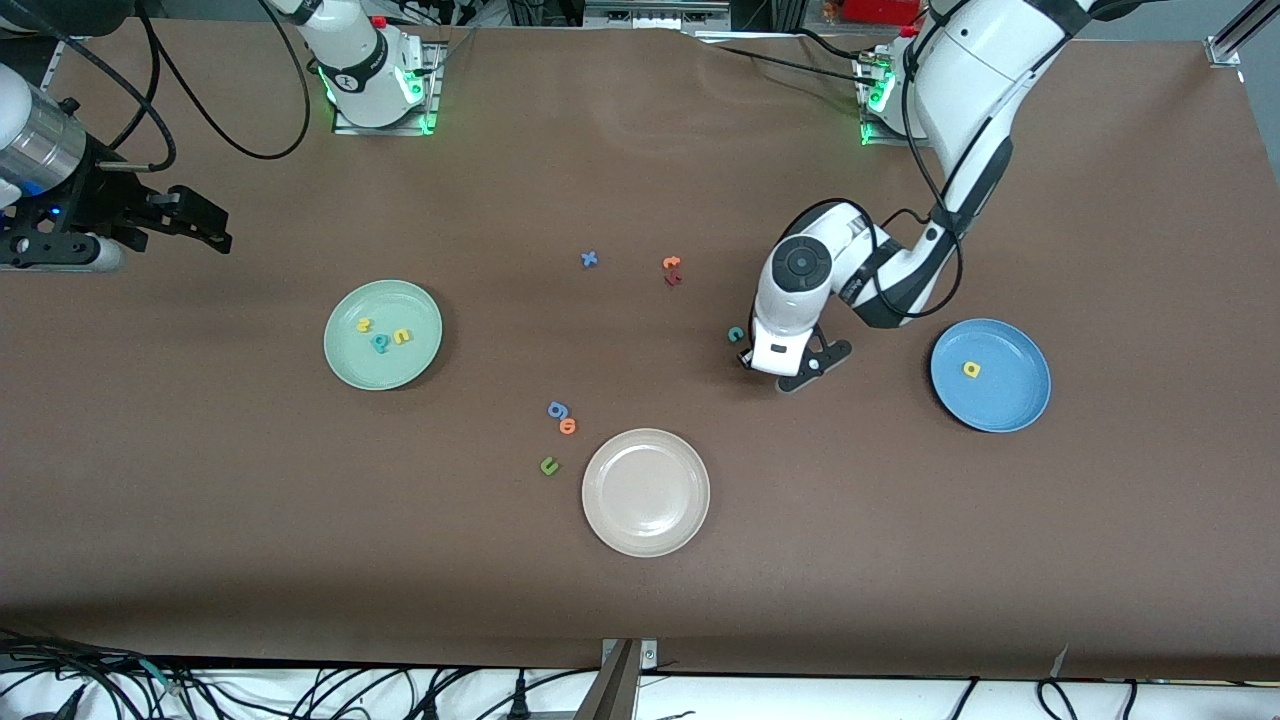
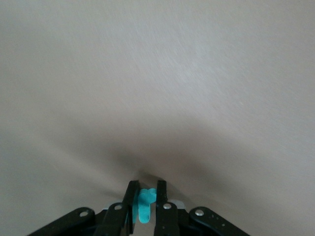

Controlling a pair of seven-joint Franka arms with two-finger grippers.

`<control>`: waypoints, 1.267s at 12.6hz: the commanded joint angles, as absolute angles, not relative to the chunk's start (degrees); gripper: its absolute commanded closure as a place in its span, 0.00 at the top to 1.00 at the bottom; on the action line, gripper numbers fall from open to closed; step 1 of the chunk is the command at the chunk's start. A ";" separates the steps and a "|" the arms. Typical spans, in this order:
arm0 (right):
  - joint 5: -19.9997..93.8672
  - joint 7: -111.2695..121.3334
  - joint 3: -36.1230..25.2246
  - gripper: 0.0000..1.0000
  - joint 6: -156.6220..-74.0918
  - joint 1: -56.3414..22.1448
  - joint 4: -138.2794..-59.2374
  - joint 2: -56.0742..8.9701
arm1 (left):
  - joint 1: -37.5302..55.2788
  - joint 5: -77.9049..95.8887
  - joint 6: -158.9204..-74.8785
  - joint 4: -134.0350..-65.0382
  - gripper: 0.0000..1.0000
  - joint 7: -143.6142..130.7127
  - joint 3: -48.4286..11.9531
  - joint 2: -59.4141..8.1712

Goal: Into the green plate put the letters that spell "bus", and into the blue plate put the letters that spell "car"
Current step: 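Carry the letter to the blue plate with the left gripper and release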

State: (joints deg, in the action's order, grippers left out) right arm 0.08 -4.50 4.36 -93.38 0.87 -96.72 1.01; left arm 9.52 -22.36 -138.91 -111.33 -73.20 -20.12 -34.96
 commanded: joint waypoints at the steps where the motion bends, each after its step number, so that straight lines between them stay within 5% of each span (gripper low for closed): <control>1: -0.70 -5.10 2.73 1.00 -93.43 -1.05 -97.29 1.49 | 6.51 -23.03 -136.32 -113.20 0.00 -63.67 -20.21 -31.21; 11: 1.67 -5.19 0.09 1.00 -96.33 -1.41 -98.88 2.29 | -5.27 -22.42 -132.19 -118.47 0.04 -23.06 -19.34 -21.19; 16: 0.97 -5.01 0.44 1.00 -95.80 -1.49 -98.53 2.29 | -5.63 -12.41 -132.27 -119.36 0.07 2.14 -11.62 -18.72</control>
